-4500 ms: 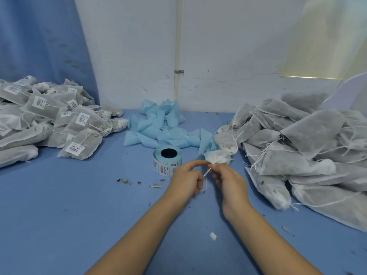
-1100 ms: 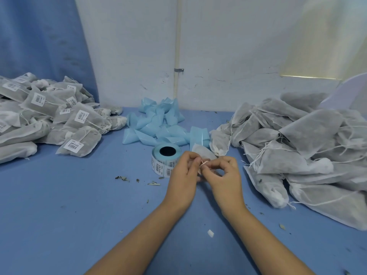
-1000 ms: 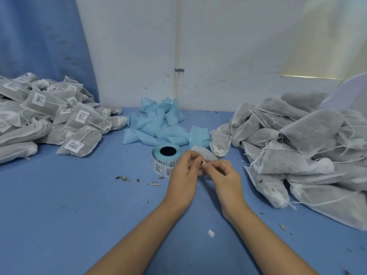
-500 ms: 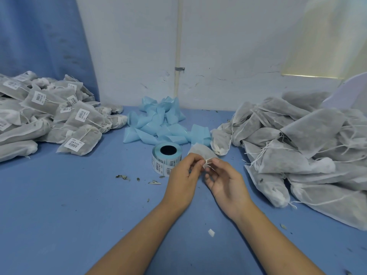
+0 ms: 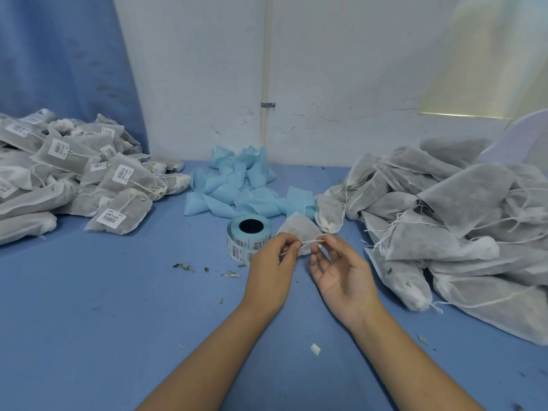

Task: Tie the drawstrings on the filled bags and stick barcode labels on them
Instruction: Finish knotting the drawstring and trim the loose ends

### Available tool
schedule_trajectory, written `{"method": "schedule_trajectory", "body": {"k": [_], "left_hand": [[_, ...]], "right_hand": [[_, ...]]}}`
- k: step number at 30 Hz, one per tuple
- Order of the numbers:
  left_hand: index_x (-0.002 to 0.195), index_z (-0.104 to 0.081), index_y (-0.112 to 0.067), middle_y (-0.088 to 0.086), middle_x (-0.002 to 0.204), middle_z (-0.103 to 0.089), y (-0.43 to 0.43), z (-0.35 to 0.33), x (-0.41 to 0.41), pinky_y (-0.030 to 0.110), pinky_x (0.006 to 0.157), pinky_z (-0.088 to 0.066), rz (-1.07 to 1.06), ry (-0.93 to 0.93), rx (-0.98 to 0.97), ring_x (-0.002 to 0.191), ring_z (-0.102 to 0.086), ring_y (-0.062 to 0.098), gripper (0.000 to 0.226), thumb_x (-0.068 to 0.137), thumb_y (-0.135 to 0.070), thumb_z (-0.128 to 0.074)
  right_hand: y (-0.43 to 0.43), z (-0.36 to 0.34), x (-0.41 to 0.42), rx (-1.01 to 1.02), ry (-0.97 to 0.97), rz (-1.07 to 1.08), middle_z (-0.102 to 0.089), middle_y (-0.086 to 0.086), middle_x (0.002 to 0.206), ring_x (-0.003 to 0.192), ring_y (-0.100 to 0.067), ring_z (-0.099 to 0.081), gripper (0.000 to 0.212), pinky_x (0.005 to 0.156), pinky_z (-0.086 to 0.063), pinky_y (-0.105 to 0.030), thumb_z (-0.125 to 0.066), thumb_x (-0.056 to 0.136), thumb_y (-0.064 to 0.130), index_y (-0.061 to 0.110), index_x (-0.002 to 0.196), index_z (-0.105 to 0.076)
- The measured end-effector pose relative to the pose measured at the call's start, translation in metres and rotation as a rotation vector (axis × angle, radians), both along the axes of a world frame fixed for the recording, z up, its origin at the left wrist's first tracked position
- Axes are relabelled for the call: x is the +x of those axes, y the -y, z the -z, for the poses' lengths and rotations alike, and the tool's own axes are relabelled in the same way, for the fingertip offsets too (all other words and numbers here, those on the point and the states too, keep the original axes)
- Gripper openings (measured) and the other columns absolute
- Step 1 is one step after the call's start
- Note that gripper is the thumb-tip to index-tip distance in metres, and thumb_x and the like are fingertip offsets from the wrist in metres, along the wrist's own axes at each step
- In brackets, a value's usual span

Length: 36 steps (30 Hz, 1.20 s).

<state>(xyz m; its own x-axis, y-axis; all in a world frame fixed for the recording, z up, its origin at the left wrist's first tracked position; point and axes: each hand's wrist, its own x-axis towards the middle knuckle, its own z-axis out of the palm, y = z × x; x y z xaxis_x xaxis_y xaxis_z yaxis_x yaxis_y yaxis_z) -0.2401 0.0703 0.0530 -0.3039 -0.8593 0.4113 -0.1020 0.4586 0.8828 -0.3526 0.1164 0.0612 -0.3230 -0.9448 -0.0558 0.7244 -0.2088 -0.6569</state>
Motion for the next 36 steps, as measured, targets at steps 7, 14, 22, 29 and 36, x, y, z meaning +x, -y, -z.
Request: {"method": "schedule_trajectory", "body": {"k": [7, 14, 22, 29, 36], "left_hand": [[0.088, -0.062, -0.016, -0.011, 0.078, -0.061, -0.0001, -0.0001, -0.0009, 0.008, 0.068, -0.041, -0.006, 0.016, 0.016, 0.072, -0.055, -0.002, 0.011, 0.095, -0.014, -0.054], [0.086, -0.061, -0.019, -0.009, 0.078, -0.062, -0.0010, -0.0002, -0.0006, 0.012, 0.070, -0.045, 0.018, 0.012, 0.038, 0.075, -0.058, 0.005, 0.013, 0.096, -0.014, -0.053], [0.083, -0.059, -0.023, -0.004, 0.080, -0.064, -0.0009, -0.0001, -0.0010, 0.022, 0.075, -0.048, 0.023, 0.009, 0.073, 0.081, -0.062, 0.015, 0.017, 0.096, -0.014, -0.054], [0.090, -0.060, -0.017, -0.003, 0.084, -0.063, 0.0004, 0.0020, 0.0010, 0.029, 0.077, -0.048, -0.031, 0.124, -0.006, 0.083, -0.059, 0.013, 0.011, 0.097, -0.017, -0.051], [0.094, -0.058, -0.018, -0.008, 0.088, -0.059, -0.0006, 0.0054, -0.0015, 0.016, 0.067, -0.035, -0.171, 0.287, -0.215, 0.082, -0.051, 0.006, 0.007, 0.095, -0.019, -0.051]], "right_hand": [[0.0011, 0.0012, -0.0011, -0.005, 0.012, 0.011, -0.068, 0.003, 0.082, 0.072, -0.010, -0.062, 0.005, 0.063, -0.053, -0.019, -0.065, 0.073, 0.012, 0.012, 0.079, -0.065], [0.0006, 0.0003, 0.0000, -0.018, -0.003, 0.043, -0.072, 0.004, 0.088, 0.078, -0.009, -0.064, 0.013, 0.065, -0.053, -0.017, -0.064, 0.074, 0.013, 0.014, 0.086, -0.061], [0.0007, -0.0001, 0.0005, -0.026, -0.016, 0.064, -0.073, 0.003, 0.102, 0.086, -0.009, -0.065, 0.008, 0.073, -0.054, -0.018, -0.064, 0.075, 0.011, 0.016, 0.081, -0.061], [0.0014, 0.0015, -0.0025, 0.009, -0.040, 0.001, -0.072, 0.004, 0.092, 0.074, -0.007, -0.063, 0.014, 0.068, -0.051, -0.019, -0.067, 0.071, 0.015, 0.015, 0.085, -0.062], [0.0023, 0.0005, -0.0020, 0.046, 0.000, -0.026, -0.059, 0.001, 0.067, 0.059, -0.009, -0.055, 0.009, 0.059, -0.050, -0.020, -0.065, 0.067, 0.015, 0.012, 0.072, -0.059]]}}
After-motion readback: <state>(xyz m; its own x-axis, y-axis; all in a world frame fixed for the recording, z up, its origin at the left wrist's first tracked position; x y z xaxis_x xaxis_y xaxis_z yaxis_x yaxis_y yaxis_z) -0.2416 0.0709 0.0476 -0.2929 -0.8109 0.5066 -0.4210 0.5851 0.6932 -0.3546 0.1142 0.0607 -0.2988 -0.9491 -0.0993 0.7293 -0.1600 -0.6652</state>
